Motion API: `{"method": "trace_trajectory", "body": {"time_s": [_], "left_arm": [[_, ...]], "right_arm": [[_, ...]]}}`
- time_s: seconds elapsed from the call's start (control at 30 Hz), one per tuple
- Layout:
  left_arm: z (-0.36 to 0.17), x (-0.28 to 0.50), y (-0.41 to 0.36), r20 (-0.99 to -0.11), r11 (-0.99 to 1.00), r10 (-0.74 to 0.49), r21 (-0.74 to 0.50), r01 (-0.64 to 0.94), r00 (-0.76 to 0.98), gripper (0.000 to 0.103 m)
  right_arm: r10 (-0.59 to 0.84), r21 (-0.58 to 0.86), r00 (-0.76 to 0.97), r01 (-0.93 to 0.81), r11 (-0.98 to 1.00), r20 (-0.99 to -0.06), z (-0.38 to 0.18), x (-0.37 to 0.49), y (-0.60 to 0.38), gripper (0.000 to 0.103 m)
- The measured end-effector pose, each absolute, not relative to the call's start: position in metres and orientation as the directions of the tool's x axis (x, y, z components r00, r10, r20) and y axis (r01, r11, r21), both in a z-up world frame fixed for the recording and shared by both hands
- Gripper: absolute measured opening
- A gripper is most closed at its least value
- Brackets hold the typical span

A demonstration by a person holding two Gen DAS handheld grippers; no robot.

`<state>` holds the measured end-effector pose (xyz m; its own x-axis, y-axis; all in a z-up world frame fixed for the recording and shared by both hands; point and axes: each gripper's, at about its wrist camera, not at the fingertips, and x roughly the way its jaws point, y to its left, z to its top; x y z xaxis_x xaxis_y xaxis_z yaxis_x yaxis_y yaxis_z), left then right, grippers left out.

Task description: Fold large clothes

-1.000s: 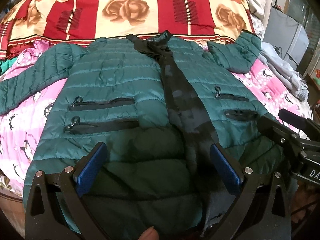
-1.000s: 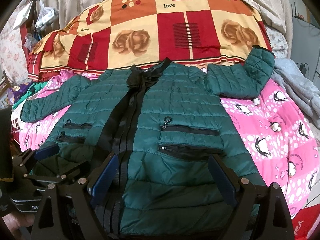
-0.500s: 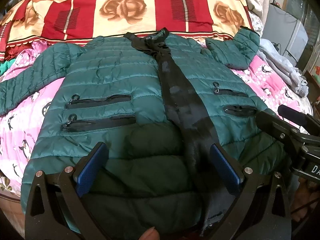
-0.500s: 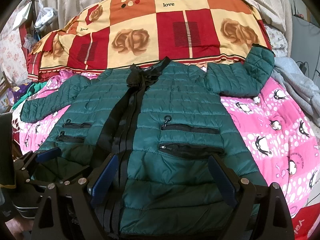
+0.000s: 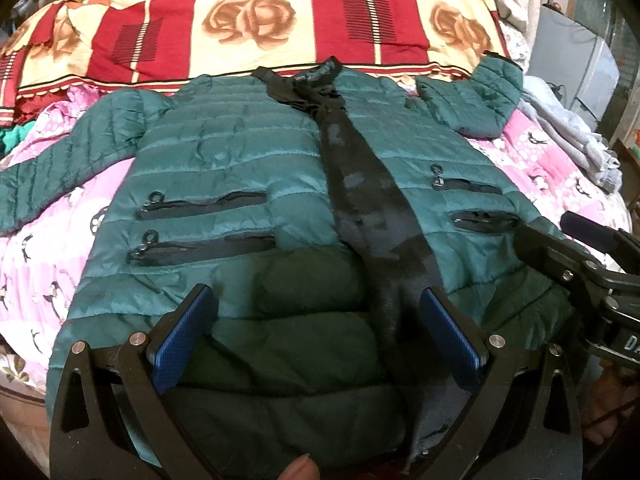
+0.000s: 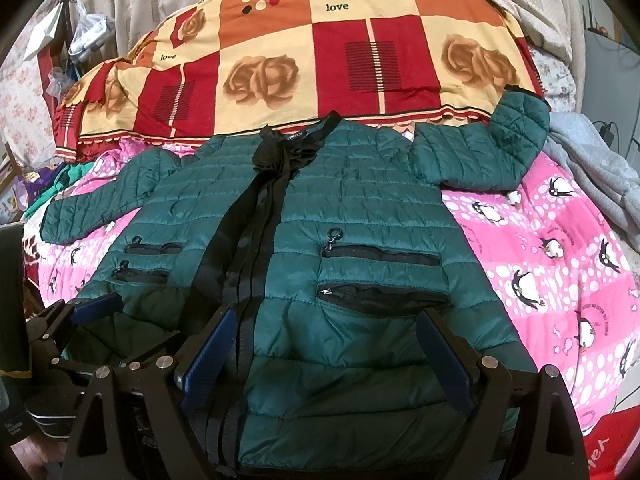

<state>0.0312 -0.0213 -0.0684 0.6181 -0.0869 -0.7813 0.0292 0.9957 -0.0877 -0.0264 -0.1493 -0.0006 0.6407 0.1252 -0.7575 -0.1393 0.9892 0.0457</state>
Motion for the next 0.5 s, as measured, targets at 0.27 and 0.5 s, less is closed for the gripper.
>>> {"method": "trace_trajectory", "body": {"time_s": [0.27,0.5], "left_arm": [[-0.069,0.034,-0.010,-0.785,0.997,-0.053,-0.080,-0.016,0.618,0.103],[-0.069,0.036,-0.005,-0.784,0.997,-0.042,-0.077,-0.029,0.619,0.103]], "right_arm": [[0.123,0.043,0.642,-0.139,0.989,-0.757,-0.002,-0.026,-0.147,0.090],[0.127,0.037,0.636,-0.152,0.988,-0.761,0.000,-0.024,-0.140,0.090]]}}
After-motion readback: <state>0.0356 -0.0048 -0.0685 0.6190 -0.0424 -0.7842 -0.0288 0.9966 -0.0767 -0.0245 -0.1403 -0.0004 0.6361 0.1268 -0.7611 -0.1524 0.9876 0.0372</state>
